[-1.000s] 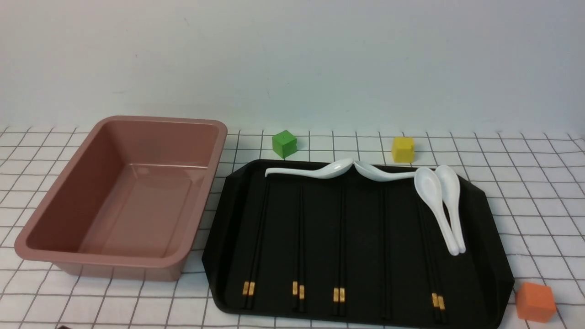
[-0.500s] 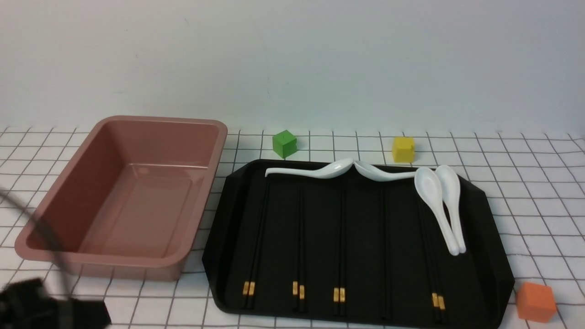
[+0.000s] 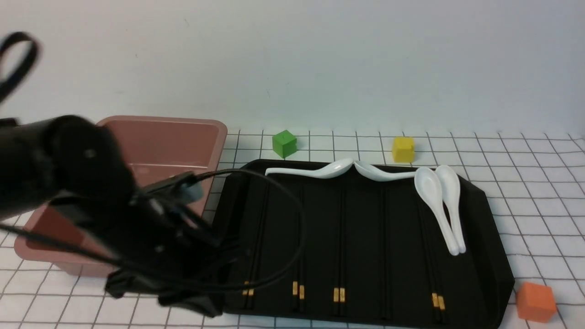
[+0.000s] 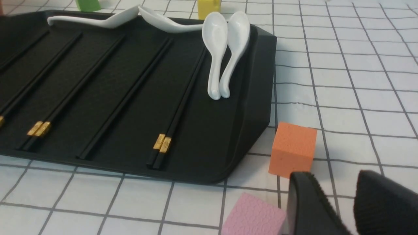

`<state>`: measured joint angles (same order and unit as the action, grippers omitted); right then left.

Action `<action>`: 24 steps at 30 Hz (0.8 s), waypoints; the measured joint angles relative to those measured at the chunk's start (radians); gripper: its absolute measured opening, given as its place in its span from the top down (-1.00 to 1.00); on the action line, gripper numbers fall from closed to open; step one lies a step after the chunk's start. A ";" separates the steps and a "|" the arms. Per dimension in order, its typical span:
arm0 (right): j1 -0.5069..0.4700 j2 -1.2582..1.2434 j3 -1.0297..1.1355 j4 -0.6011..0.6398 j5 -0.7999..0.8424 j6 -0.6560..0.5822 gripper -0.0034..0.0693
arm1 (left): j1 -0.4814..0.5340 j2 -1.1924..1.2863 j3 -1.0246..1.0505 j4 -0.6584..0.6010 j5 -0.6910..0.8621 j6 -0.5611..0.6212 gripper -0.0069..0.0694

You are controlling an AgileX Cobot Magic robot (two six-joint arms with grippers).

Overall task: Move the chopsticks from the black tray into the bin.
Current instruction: Use the left arm to grab a pair of chopsticks

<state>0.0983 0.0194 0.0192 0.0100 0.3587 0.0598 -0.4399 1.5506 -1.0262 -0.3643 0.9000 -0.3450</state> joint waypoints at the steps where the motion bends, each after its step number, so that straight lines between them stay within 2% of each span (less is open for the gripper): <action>1: 0.000 0.000 0.000 0.000 0.000 0.000 0.25 | -0.014 0.037 -0.042 0.026 -0.008 -0.022 0.79; 4: 0.000 0.000 0.000 0.000 0.000 0.000 0.25 | -0.045 0.137 -0.138 0.088 -0.018 -0.057 0.66; 6: 0.000 0.000 0.000 0.000 0.000 0.000 0.25 | -0.056 0.244 -0.241 0.128 -0.010 -0.068 0.43; 8: 0.000 0.000 0.000 0.000 0.000 0.000 0.25 | -0.056 0.270 -0.267 0.136 -0.004 -0.068 0.37; 11: 0.000 0.000 0.000 0.000 0.000 0.000 0.25 | -0.056 0.359 -0.347 0.183 0.000 -0.057 0.14; 15: 0.000 0.000 0.000 0.000 0.000 0.000 0.25 | -0.056 0.419 -0.376 0.235 -0.028 -0.043 0.06; 24: 0.000 0.000 0.000 0.000 0.000 0.000 0.25 | -0.056 0.477 -0.387 0.315 -0.070 -0.040 0.06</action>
<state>0.0983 0.0194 0.0192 0.0100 0.3587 0.0598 -0.4959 2.0273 -1.4128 -0.0496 0.8296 -0.3847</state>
